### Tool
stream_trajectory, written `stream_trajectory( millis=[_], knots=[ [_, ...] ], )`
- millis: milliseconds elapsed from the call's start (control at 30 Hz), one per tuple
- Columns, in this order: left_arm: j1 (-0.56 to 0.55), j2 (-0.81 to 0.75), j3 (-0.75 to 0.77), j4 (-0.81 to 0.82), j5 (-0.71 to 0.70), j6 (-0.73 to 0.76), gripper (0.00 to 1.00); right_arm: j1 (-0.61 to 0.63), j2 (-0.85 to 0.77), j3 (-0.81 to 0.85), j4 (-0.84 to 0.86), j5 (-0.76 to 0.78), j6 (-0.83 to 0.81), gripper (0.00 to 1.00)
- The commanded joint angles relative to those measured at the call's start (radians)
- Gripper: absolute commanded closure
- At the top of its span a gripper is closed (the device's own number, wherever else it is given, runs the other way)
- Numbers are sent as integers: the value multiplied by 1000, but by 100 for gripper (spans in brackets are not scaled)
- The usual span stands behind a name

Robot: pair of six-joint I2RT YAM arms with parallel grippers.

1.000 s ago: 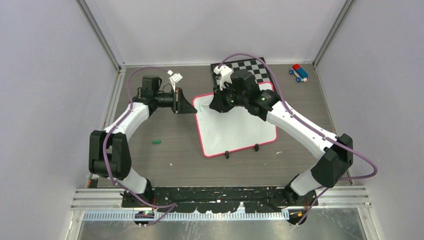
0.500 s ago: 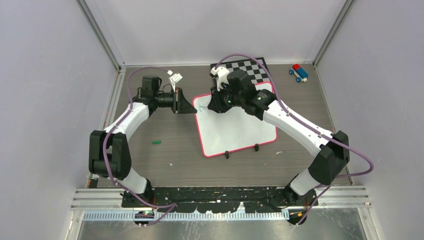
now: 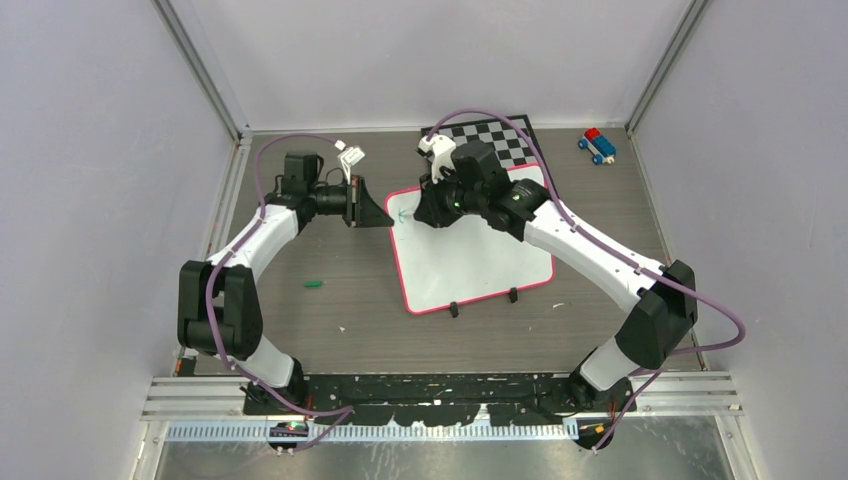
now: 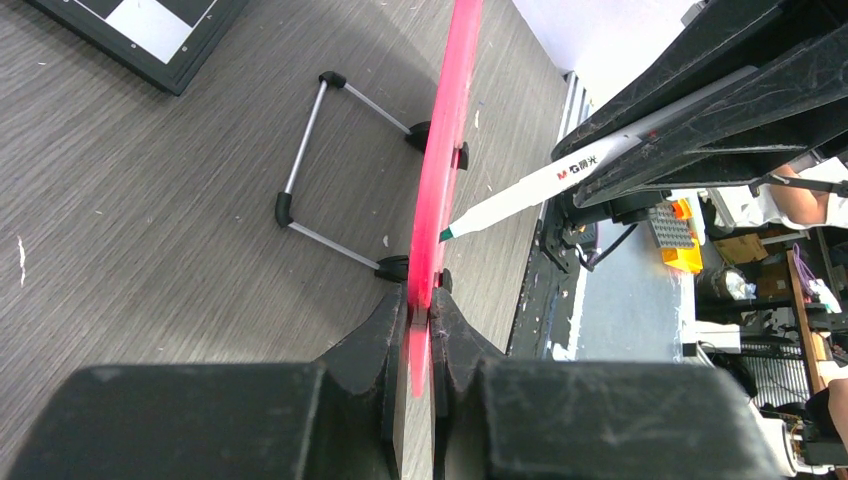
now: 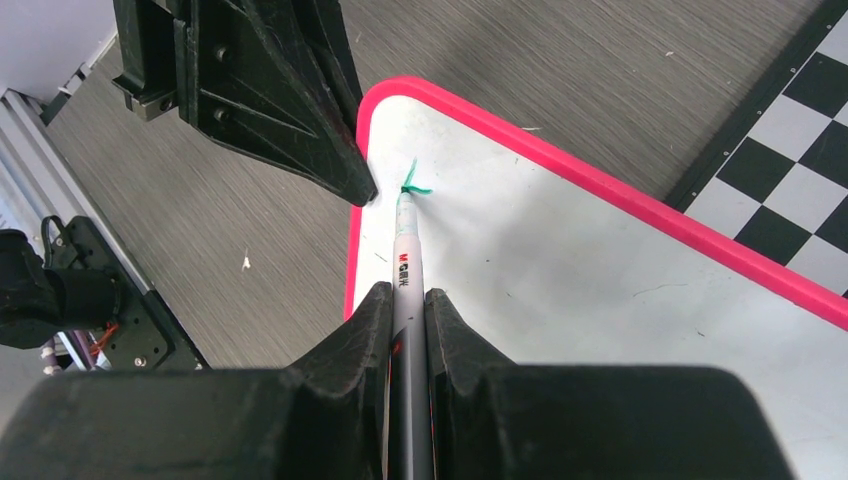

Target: Write a sentence on the whiteboard

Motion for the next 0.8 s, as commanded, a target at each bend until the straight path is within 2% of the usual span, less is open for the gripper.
stream_trajectory(
  millis=[0, 333, 767],
  knots=[
    [-8, -22, 0, -3, 35, 10, 100, -2, -44, 5, -21, 57, -30, 100],
    [-8, -21, 4, -5, 35, 9, 100, -2, -75, 8, -82, 22, -44, 100],
    [-11, -24, 4, -4, 33, 6, 100, -3, -79, 30, -39, 15, -29, 100]
  ],
)
